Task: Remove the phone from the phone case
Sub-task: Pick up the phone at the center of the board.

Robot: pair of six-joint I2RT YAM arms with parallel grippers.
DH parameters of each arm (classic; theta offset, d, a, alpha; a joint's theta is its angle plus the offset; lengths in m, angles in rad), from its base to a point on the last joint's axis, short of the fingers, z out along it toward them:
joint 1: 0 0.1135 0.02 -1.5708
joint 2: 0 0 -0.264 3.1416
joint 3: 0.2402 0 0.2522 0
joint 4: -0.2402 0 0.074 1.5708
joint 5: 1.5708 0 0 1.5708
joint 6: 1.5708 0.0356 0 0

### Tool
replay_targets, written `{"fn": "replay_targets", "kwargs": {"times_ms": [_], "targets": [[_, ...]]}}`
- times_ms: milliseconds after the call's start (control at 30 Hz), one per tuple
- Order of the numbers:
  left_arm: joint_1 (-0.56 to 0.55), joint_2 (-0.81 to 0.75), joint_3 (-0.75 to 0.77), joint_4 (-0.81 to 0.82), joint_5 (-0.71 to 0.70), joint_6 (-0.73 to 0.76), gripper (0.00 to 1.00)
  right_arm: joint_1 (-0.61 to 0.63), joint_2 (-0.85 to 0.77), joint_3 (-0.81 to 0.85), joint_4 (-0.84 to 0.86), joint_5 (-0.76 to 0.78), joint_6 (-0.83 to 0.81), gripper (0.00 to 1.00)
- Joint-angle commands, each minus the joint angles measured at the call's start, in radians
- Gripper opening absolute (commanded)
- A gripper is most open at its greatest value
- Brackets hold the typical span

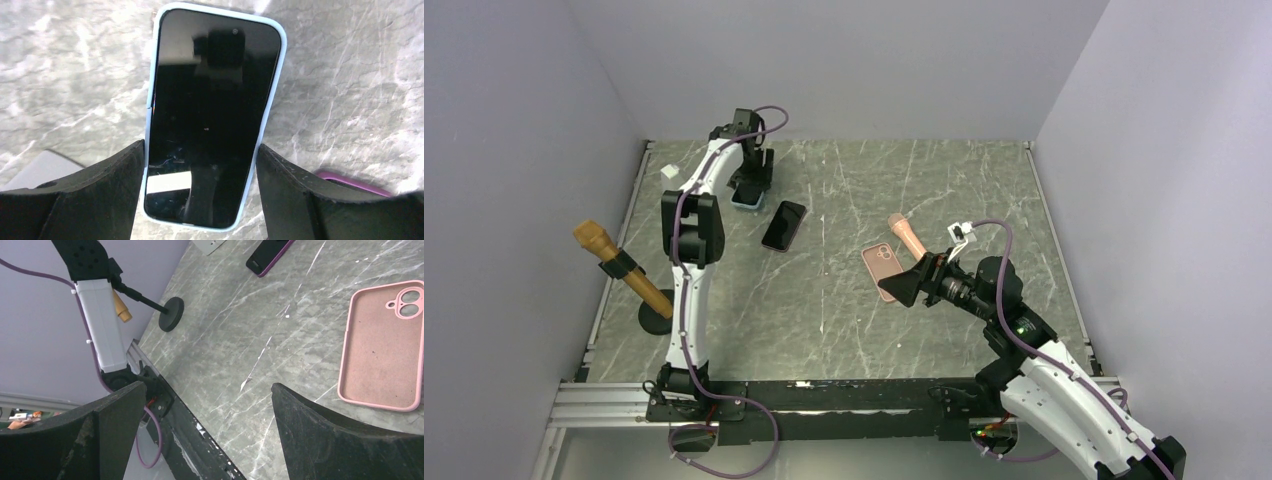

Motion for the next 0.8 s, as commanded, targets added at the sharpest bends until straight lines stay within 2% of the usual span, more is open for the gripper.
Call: {"fn": "replay_targets", "kwargs": {"times_ms": [0,367,533,633,767], "targets": [[-0.013,-0.148,0.015,0.075,-0.089,0.004,0.00,-0.003,-0.005,0.002,0.023,0.016,0.001,1.00],[-0.021,-0.216,-0.005,0.087,-0.132,-0.014,0.00,-0.003,0.018,0.003,0.031,0.010,0.001,1.00],[-0.034,-0.334,-0.072,0.107,-0.088,-0.065,0.00,-0.007,0.056,0.012,0.027,0.009,0.020,1.00],[-0.038,-0.435,-0.170,0.133,-0.002,-0.124,0.00,-0.007,0.089,0.040,0.001,0.021,0.034,1.00],[-0.052,-0.650,-0.398,0.264,0.158,-0.257,0.00,-0.007,0.189,0.105,-0.062,0.019,0.038,0.99]]}}
